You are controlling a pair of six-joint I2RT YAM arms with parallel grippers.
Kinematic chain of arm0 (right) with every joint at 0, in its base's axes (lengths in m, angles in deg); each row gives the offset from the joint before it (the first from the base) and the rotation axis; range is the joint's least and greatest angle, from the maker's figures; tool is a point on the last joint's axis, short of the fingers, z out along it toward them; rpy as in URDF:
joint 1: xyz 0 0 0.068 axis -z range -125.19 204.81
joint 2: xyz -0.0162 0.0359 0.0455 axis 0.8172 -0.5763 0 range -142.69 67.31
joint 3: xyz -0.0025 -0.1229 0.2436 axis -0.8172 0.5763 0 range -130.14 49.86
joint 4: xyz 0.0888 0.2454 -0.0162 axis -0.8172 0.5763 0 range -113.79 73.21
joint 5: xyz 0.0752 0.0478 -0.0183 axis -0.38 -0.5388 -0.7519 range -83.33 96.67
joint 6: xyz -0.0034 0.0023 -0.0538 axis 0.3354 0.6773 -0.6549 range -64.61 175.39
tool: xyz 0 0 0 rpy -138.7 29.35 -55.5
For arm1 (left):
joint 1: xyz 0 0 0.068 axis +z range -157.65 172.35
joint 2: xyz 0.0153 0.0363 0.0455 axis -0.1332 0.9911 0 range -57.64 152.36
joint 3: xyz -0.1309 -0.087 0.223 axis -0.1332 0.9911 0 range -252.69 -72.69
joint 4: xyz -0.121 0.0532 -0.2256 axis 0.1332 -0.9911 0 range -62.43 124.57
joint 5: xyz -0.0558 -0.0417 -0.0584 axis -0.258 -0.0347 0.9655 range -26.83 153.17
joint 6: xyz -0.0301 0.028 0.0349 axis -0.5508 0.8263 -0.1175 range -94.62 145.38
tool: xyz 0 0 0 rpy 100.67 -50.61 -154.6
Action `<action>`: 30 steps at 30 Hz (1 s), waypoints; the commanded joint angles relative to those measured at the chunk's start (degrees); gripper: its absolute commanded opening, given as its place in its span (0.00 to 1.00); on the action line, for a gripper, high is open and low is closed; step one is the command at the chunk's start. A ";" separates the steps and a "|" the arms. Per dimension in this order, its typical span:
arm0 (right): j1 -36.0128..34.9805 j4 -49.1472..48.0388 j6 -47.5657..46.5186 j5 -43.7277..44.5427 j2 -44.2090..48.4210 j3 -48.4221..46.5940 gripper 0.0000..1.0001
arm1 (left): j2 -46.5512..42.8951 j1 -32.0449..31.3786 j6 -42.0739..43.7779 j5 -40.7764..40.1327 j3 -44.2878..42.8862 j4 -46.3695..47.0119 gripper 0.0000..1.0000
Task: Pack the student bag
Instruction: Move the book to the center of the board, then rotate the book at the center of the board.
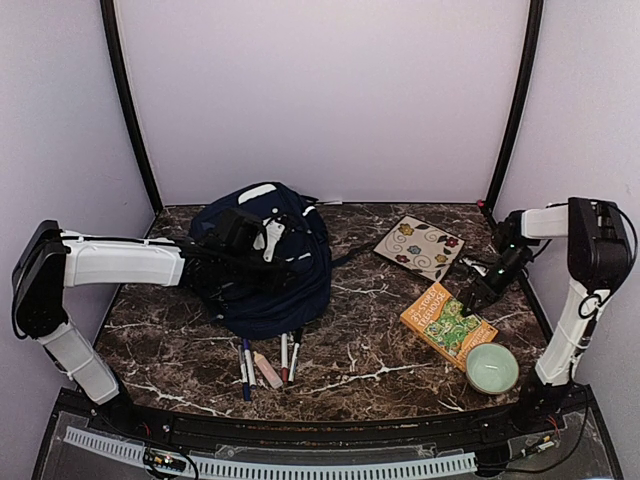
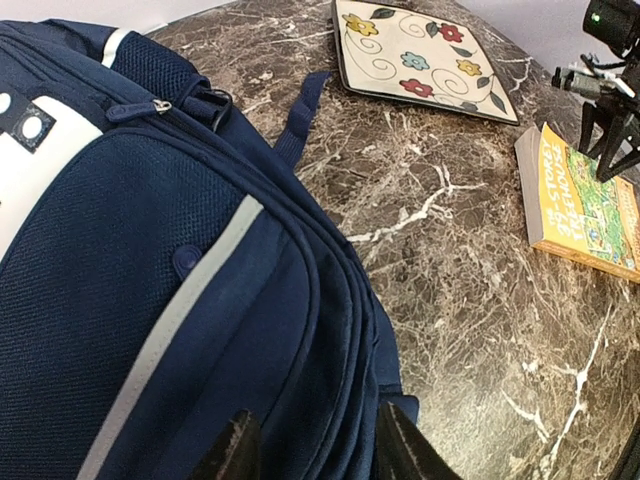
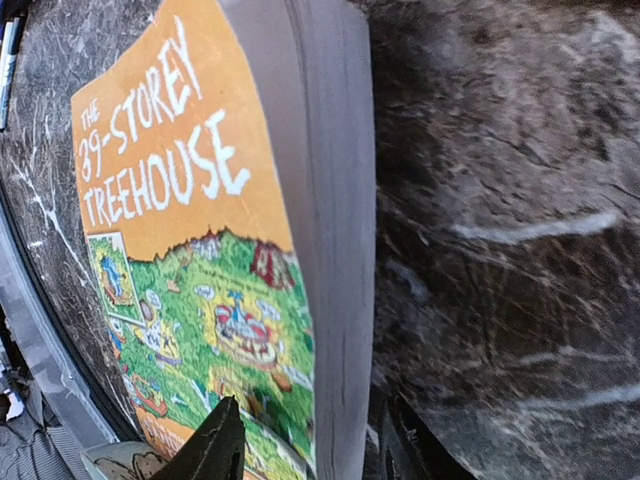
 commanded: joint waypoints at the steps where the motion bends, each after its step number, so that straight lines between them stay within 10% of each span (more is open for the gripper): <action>1: -3.73 0.79 0.82 -0.44 -4.43 -0.29 0.44 | -3.35 -2.46 -1.78 0.03 -2.37 -0.64 0.43; 18: -19.59 -8.50 20.85 -10.39 -16.52 -14.45 0.28 | -0.34 -10.72 -5.57 8.80 0.15 2.88 0.37; 30: -18.37 -9.99 22.23 -2.47 -5.18 -8.42 0.48 | 20.72 -18.64 13.80 14.44 -13.64 -3.17 0.27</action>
